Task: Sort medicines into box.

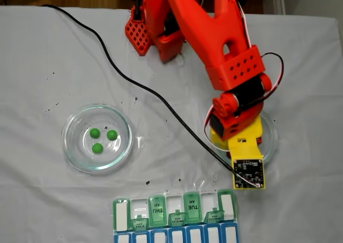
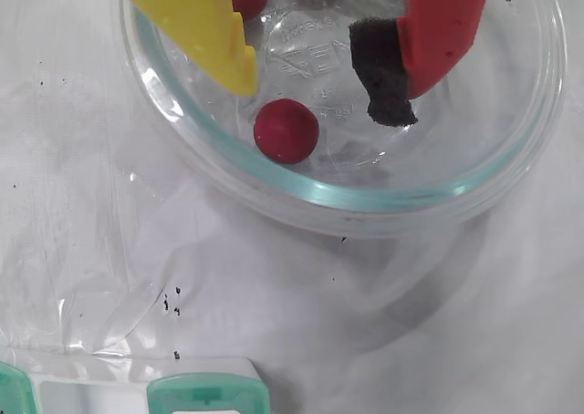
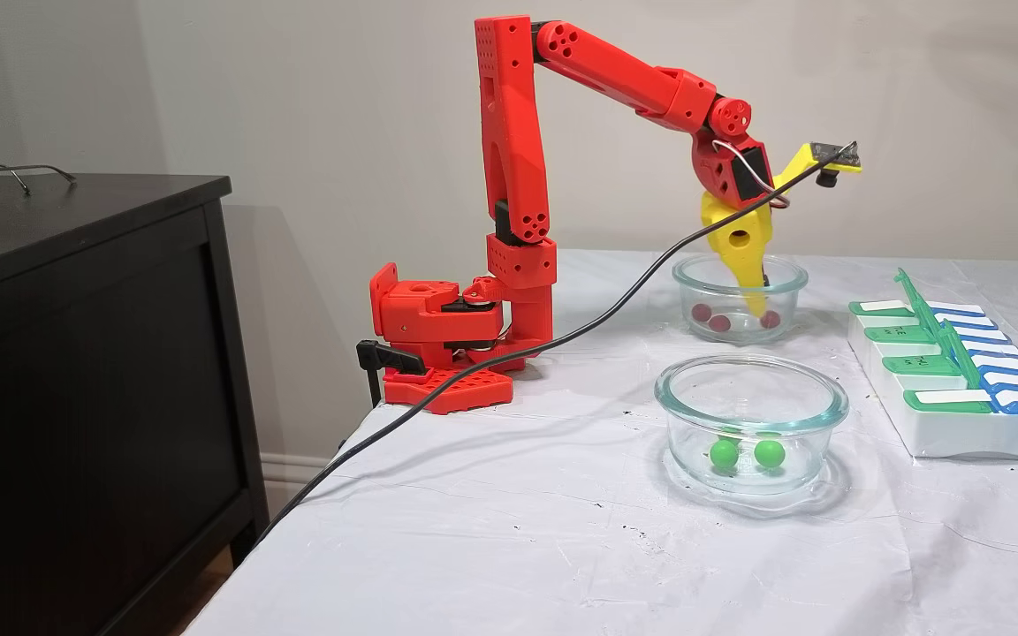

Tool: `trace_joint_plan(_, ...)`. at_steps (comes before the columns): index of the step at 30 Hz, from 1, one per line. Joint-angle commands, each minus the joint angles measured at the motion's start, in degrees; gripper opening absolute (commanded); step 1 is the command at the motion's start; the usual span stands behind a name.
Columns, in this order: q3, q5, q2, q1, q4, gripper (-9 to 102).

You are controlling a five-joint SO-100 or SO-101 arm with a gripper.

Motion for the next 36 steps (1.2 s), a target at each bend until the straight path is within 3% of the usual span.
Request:
trace_joint_plan(1,-4.9,-1.0,0.4,1.6,0.1,21)
trace_joint_plan(23,-4.6,-3.0,0.2,3.4,0.8,19)
trace_joint_plan(36,-3.5,-4.1,-3.7,4.1,-4.2,20)
